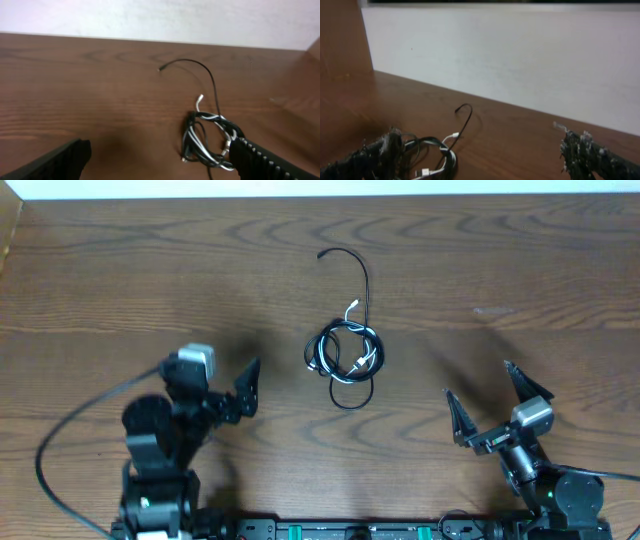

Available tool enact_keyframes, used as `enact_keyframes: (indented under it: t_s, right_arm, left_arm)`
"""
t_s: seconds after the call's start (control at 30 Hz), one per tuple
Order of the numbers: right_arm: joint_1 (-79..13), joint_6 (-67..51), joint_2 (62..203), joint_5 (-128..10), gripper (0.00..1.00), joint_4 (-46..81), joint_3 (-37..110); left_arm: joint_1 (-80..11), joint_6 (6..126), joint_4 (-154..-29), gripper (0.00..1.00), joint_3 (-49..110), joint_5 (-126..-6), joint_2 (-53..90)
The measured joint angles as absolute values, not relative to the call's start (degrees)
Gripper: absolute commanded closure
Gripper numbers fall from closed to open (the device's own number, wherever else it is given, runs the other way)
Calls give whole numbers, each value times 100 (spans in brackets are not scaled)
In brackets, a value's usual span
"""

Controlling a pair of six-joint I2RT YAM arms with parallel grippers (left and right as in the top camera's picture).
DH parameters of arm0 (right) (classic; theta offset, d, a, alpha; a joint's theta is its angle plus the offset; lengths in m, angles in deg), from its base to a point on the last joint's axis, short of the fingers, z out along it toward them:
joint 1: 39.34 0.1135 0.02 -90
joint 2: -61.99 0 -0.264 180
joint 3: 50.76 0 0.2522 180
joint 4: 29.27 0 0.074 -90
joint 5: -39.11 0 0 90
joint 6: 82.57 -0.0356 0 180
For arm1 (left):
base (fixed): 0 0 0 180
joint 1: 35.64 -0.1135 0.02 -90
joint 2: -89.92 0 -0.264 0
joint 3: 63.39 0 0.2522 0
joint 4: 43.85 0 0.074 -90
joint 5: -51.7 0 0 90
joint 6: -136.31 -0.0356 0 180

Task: Untangle cables
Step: 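Move both grippers toward the cable bundle, left gripper reaching its left side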

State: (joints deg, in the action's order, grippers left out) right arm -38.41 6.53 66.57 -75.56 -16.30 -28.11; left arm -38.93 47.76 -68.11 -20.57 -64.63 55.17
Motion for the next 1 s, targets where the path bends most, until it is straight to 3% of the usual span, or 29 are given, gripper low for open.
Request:
enact_keyframes:
  t_s: [0.23, 0.4, 0.67, 0.83, 1.0]
  right_arm:
    - [-3843, 651, 8230, -7807, 1, -1565, -1869]
    - [-3841, 640, 10169, -8314, 1, -1436, -785]
    - [-3916, 797, 12490, -9027, 1, 378, 1106]
    - [-4088, 930, 13341, -9298, 1, 1143, 1997]
    - [-4125, 965, 13629, -9438, 1, 1089, 2146]
  left_arm:
    - [-3891, 4774, -7563, 7, -704, -6889, 4267]
    - [-3484, 4730, -7854, 7, -53, -6965, 3507]
    - [-2728, 4470, -8857, 7, 1331, -6963, 1817]
    - [-2404, 4042, -9860, 7, 2640, -6930, 663]
    - [-2240, 3205, -9980, 7, 3145, -7007, -128]
